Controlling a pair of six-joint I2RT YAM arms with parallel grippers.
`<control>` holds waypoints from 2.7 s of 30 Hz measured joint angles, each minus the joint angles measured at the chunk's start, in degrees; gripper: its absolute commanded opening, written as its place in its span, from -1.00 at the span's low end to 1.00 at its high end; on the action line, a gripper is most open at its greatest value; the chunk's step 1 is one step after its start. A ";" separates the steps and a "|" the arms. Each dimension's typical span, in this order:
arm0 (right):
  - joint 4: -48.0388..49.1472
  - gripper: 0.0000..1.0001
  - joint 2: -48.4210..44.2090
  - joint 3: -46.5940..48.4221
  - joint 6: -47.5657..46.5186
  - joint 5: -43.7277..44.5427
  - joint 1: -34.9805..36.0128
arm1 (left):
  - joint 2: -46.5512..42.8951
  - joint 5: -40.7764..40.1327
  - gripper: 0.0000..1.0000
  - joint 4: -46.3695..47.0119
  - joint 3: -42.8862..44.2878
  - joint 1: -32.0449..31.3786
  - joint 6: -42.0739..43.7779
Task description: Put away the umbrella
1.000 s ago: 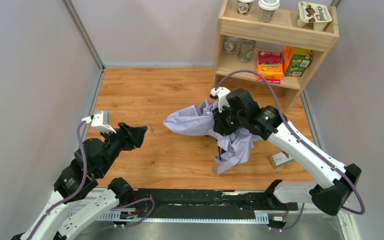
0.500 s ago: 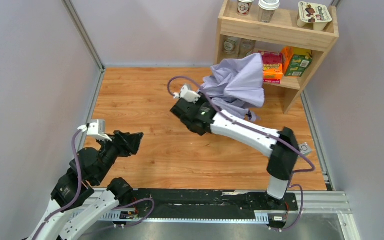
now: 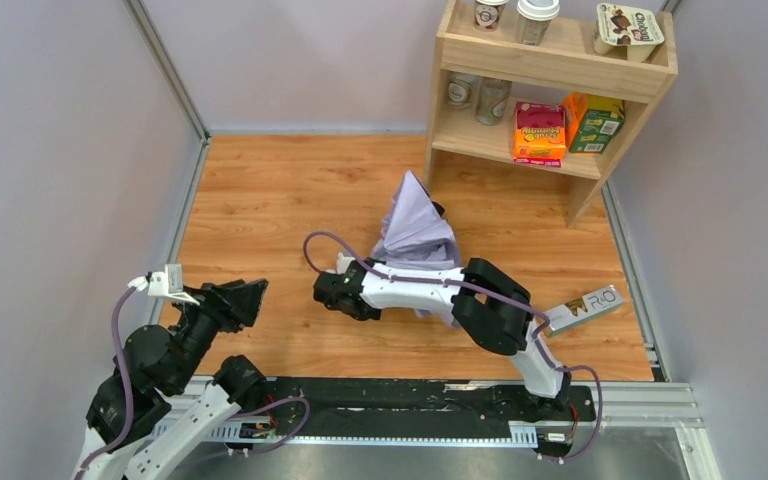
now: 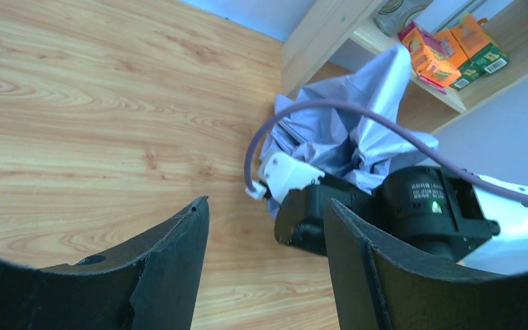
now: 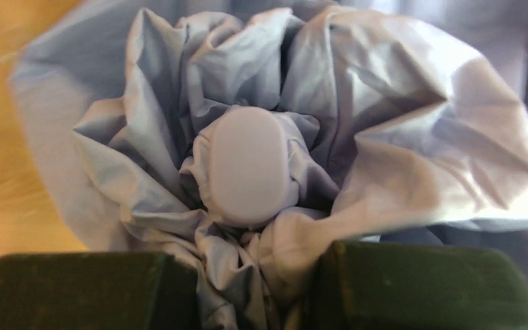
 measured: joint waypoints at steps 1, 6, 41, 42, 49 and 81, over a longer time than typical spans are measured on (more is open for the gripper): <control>-0.24 -1.00 0.00 -0.59 0.00 -2.56 0.61 | -0.11 -0.13 0.34 -0.33 0.00 0.00 0.00; -1.20 -1.00 0.00 -1.57 -4.26 -19.50 2.27 | -0.11 -0.07 0.25 -0.98 -0.59 0.00 -0.26; -9.73 -1.00 6.69 3.72 -26.49 -90.55 -18.36 | 33.03 25.81 0.53 42.38 -37.35 -0.04 -42.47; -9.60 -1.00 6.69 3.65 -26.56 -90.77 -18.47 | 35.58 25.40 0.53 45.13 -37.83 -0.07 -43.15; -9.40 -1.00 6.69 3.48 -26.67 -91.34 -18.78 | 41.35 22.80 0.57 59.78 -40.46 -0.11 -44.30; -8.24 -1.00 6.56 3.39 -26.60 -93.50 -20.28 | 47.95 27.76 0.29 73.55 -41.09 -1.51 -41.51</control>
